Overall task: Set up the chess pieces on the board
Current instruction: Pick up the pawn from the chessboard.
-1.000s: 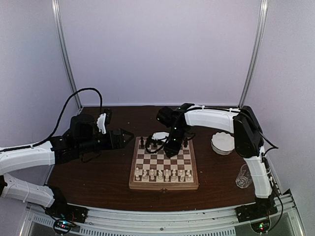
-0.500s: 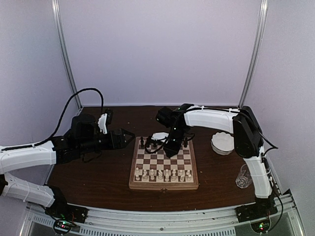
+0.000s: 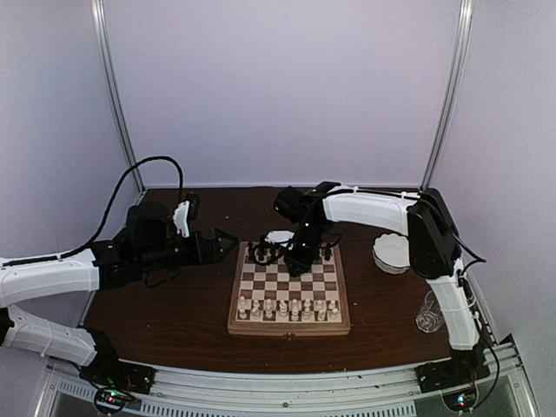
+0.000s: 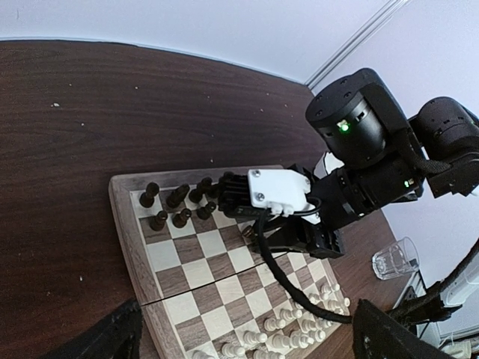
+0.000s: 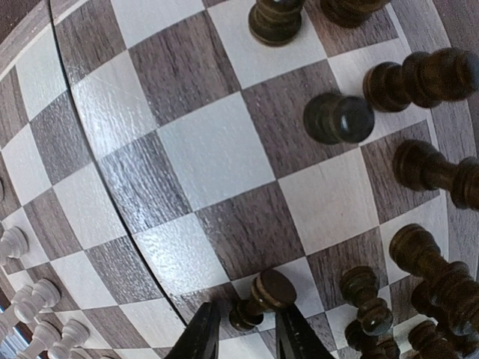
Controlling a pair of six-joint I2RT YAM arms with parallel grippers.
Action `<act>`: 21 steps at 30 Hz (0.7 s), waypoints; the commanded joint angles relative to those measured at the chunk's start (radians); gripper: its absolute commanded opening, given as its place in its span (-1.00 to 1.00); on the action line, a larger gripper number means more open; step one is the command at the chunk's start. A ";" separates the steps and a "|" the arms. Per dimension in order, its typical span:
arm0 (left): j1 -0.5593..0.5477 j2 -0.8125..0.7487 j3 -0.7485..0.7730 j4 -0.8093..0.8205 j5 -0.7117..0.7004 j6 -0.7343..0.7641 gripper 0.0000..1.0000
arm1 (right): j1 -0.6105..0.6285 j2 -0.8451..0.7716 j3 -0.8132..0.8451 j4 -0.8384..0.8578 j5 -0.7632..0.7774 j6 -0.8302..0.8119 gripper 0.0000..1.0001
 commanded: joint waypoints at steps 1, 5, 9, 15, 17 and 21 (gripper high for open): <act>0.005 0.006 0.001 0.023 0.012 -0.006 0.95 | 0.000 0.046 0.024 0.017 -0.045 0.028 -0.48; 0.004 0.009 -0.007 0.022 0.002 -0.007 0.95 | 0.000 0.046 0.021 0.021 -0.048 0.033 -0.62; 0.004 0.008 -0.008 0.008 -0.014 0.000 0.95 | 0.000 0.041 0.016 0.027 -0.052 0.027 -0.76; 0.004 0.043 -0.027 0.009 -0.015 0.020 0.95 | 0.000 -0.035 -0.014 0.032 -0.088 0.015 -0.86; 0.004 0.067 -0.028 0.028 0.025 0.006 0.95 | 0.000 -0.085 -0.042 0.047 -0.132 0.006 -0.87; 0.004 0.138 -0.020 0.096 0.139 -0.072 0.70 | 0.001 -0.175 -0.084 0.069 -0.232 -0.009 -0.86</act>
